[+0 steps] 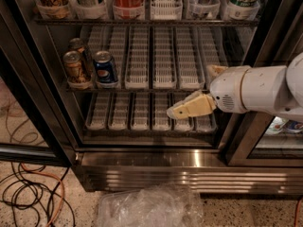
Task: Pick pepsi can from middle shelf of fridge
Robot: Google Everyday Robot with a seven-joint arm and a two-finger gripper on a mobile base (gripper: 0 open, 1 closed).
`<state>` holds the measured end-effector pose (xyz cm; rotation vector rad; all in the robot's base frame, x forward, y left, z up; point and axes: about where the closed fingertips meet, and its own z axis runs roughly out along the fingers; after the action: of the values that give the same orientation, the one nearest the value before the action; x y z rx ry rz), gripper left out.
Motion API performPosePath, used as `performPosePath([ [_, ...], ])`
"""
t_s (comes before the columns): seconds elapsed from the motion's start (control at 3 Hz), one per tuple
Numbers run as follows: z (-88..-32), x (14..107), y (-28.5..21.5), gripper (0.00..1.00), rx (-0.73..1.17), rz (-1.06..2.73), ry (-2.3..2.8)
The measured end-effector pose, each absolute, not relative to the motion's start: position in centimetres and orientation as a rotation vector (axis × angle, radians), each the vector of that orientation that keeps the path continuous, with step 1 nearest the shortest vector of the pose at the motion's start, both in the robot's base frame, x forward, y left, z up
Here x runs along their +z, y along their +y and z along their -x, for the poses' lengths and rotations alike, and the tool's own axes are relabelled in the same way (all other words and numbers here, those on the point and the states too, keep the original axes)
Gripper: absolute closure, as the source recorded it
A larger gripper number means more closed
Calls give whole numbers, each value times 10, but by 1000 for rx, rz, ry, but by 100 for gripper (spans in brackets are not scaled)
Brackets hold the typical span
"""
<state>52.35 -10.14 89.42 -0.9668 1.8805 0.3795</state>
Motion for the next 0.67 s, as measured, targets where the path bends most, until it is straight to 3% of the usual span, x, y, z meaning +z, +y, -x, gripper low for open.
performPosePath([
  [0.67, -540, 883, -85, 0, 398, 962, 1849],
])
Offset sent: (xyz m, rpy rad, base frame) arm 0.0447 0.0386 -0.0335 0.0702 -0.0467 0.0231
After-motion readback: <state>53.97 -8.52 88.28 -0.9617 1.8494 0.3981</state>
